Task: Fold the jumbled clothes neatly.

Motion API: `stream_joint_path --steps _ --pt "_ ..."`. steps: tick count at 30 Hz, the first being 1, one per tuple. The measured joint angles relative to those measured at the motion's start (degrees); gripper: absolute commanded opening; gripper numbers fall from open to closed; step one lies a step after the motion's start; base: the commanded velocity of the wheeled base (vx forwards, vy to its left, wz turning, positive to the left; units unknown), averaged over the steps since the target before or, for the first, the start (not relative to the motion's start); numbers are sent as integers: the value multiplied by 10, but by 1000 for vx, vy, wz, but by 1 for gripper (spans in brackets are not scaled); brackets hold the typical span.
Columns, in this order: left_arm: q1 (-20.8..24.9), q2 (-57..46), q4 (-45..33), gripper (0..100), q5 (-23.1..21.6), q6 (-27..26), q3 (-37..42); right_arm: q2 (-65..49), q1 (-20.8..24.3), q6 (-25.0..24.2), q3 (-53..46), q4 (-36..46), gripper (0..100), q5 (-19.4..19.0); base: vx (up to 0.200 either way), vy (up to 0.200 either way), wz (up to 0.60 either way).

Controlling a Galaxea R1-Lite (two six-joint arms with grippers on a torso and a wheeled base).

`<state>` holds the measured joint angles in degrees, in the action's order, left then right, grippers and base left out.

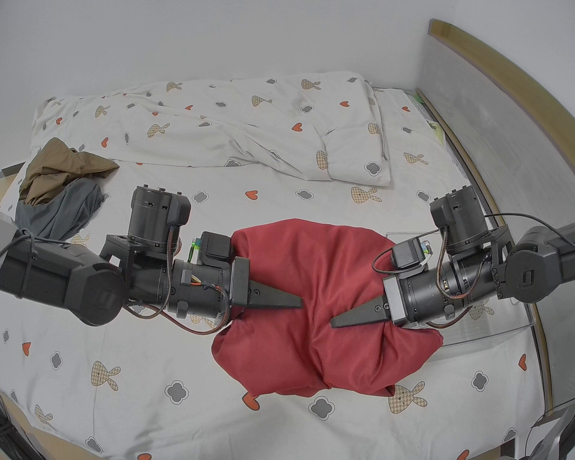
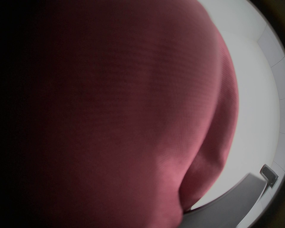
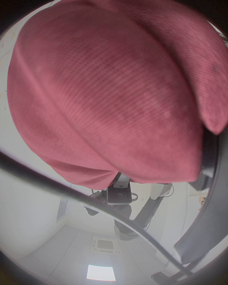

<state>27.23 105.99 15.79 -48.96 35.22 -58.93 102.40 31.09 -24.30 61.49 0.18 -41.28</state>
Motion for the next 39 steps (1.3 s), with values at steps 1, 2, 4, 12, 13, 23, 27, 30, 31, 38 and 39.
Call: stream_joint_path --steps 1,2,4,12,13,23,27,30,31,38,39 --pt "0 0 -3 0 0 0 0 0 0 0 0 0 0 0 -200 0 0" --pt "0 0 -8 0 0 0 -2 0 0 0 0 0 0 0 -200 0 0" --pt "0 0 -19 0 0 0 -5 0 0 0 0 0 0 0 -200 0 0" --pt "0 0 -21 0 0 -1 -10 -4 0 1 -3 0 0 0 0 0 0" --pt "0 0 -22 0 0 -1 -10 -5 0 1 -3 -1 0 0 0 0 0" --pt "0 0 -21 0 1 -2 -9 -8 0 1 -5 -1 0 0 0 0 0" --pt "-1 0 -21 0 1 0 -7 -8 -1 1 -5 -1 0 -1 0 0 0" --pt "-1 0 -22 0 1 0 -7 -8 -1 1 -5 -1 0 -1 0 0 0" --pt "-1 0 -21 0 1 1 -7 -8 -1 1 -5 -1 0 -1 0 0 0" --pt "-1 1 -21 0 1 0 -7 -8 -1 1 -4 -1 0 -1 171 0 0" --pt "-1 1 -21 0 1 0 -7 -8 0 1 -4 -1 0 -1 200 0 0"
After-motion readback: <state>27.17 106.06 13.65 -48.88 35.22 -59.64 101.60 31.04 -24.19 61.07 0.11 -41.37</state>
